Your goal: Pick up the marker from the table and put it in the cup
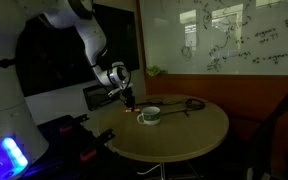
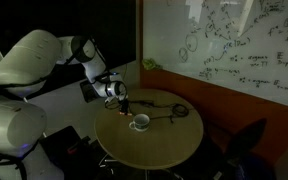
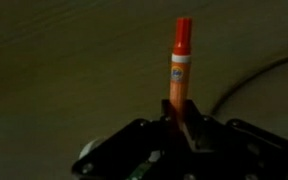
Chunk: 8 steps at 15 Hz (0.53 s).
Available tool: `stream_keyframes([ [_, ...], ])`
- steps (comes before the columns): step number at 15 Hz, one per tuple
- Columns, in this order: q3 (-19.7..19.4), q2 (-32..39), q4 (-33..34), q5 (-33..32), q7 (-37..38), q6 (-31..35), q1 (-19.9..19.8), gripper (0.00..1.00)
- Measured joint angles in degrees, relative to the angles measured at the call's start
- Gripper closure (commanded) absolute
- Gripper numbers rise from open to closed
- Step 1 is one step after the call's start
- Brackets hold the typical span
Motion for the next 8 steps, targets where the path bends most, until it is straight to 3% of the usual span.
stream_keyframes([
  [4,-5.7,-2.18,-1.69,-0.69,0.02,-0.01,3.93,0.95],
  [8,-10.97,-2.93,-2.52,-1.97,0.03,-0.41,5.41,0.95],
])
